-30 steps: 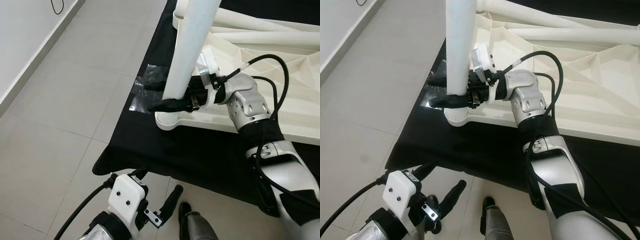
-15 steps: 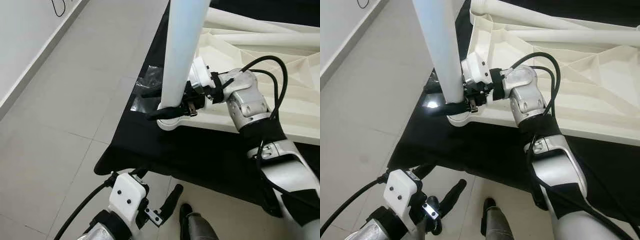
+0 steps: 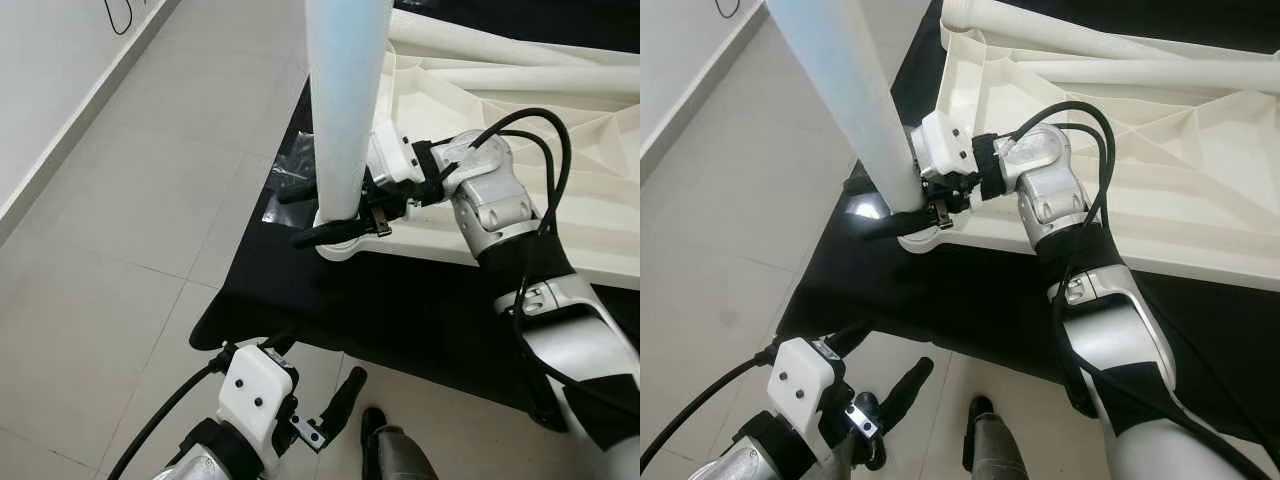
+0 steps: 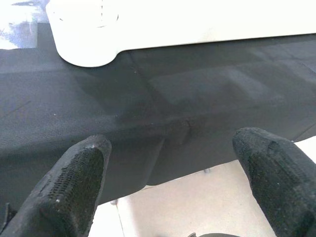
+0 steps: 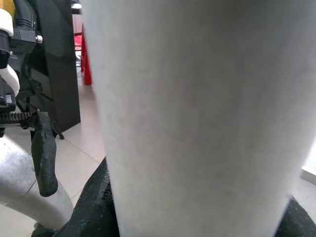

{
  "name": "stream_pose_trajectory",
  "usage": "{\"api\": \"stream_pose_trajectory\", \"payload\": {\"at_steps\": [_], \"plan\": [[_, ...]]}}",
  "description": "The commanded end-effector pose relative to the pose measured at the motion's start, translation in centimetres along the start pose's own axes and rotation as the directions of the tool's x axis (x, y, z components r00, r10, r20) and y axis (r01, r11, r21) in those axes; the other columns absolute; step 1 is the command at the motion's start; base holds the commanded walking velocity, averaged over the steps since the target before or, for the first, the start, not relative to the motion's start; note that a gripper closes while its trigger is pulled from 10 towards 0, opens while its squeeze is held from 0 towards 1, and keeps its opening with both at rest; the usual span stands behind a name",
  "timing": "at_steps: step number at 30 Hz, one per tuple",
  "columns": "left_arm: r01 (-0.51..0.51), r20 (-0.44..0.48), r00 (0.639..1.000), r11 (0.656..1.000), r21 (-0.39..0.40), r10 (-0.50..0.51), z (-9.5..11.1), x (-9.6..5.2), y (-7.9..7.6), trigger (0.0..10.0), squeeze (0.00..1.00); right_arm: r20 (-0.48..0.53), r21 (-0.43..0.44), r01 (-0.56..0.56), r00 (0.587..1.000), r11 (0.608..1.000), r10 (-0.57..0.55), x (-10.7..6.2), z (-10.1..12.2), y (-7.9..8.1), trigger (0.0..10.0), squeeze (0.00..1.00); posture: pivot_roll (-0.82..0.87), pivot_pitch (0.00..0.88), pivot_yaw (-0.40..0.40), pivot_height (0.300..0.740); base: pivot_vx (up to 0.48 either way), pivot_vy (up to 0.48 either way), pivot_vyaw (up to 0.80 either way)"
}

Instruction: Building children table

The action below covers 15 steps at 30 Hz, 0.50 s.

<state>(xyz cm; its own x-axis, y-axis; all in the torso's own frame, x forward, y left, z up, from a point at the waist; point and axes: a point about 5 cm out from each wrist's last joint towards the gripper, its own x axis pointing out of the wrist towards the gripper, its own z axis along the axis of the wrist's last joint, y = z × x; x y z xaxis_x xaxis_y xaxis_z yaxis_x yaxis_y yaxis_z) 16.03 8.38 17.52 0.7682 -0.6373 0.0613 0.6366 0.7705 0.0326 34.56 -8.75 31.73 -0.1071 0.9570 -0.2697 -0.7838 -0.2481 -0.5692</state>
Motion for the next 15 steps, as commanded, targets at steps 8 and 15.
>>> {"api": "stream_pose_trajectory", "payload": {"at_steps": [8, 15], "plan": [[0.004, -0.038, 0.999, 1.0, -0.011, -0.005, -0.8, -0.1, -0.2, 10.0, 0.0, -0.015, 0.245, 0.106, 0.994, 0.964, -0.106, 0.4, -3.0, 0.2, 10.0, 0.0, 0.11, 0.469, -0.019, 0.74, 0.0, 0.0, 0.0], [0.005, -0.037, 0.999, 1.0, -0.013, -0.006, -0.9, 0.0, -0.3, 10.0, 0.0, -0.044, 0.278, 0.179, 0.984, 0.944, -0.173, 0.9, -3.7, 0.0, 10.0, 0.0, 0.1, 0.459, -0.021, 0.74, 0.0, 0.0, 0.0]]}}
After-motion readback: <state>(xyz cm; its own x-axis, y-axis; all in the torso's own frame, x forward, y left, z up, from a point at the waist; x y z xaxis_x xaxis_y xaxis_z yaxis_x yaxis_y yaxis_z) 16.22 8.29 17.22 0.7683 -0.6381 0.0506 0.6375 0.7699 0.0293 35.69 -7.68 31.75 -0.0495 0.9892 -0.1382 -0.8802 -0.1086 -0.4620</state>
